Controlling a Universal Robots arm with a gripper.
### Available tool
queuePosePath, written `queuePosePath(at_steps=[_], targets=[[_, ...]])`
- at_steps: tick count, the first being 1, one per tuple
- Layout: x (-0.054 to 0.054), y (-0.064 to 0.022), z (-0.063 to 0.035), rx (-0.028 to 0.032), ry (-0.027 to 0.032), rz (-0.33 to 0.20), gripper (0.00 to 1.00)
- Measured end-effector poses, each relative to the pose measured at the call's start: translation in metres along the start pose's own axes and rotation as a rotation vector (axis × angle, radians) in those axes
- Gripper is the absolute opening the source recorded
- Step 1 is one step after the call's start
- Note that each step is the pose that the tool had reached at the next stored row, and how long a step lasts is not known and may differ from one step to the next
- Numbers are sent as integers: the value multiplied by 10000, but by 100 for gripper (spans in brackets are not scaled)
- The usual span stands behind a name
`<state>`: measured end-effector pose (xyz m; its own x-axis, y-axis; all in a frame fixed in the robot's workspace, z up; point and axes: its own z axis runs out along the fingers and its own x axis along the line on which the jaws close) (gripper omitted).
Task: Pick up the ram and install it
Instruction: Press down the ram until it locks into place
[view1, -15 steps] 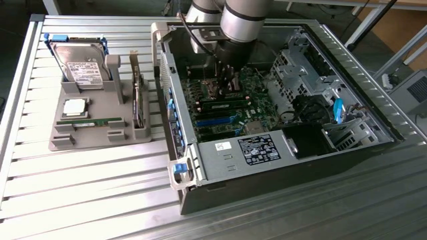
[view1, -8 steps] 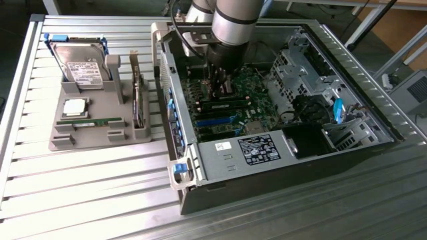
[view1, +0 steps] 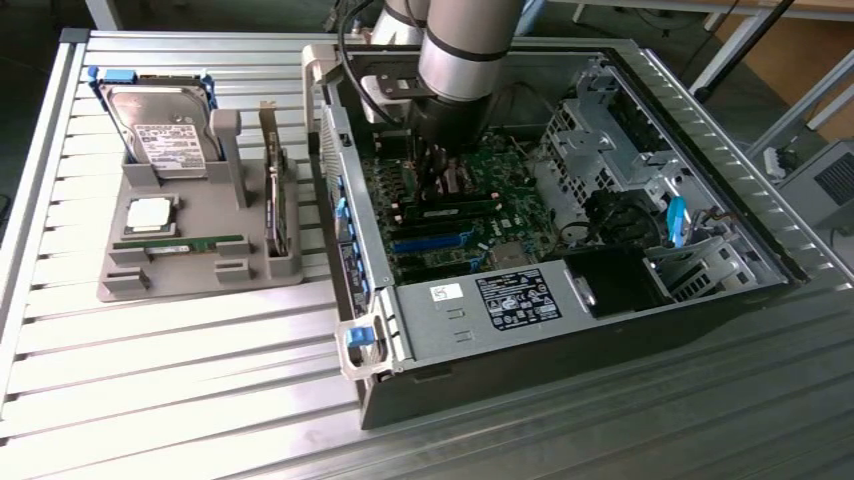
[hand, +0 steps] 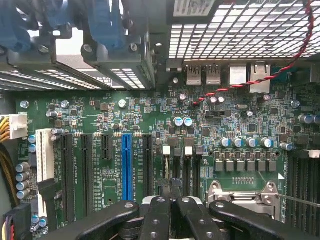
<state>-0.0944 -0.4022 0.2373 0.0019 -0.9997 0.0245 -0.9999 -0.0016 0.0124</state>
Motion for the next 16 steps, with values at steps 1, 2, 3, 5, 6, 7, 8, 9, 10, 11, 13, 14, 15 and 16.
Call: queuePosePath(at_steps=[1,2,3,5,6,7,8,9,10,11,13,14,15,16], targets=[[0,0,12,-1,1,0,9],[-1,0,25,-1,2,0,9],[-1,0,42,-2,3,0,9],[-1,0,72,-4,7,0,9],[-1,-1,73,-3,5,0,9],[-2,-1,67,2,-3,-3,9],[-3,-7,58,6,-9,-6,9],[-3,-20,54,6,-6,-6,9],[-2,-34,50,2,-2,-5,9],[-2,-65,47,1,-2,-5,9],[0,-161,21,-6,1,-5,9],[0,-187,13,-8,-1,-5,9],[0,-219,2,-13,1,-5,9],[1,-257,-9,-19,0,-5,9]])
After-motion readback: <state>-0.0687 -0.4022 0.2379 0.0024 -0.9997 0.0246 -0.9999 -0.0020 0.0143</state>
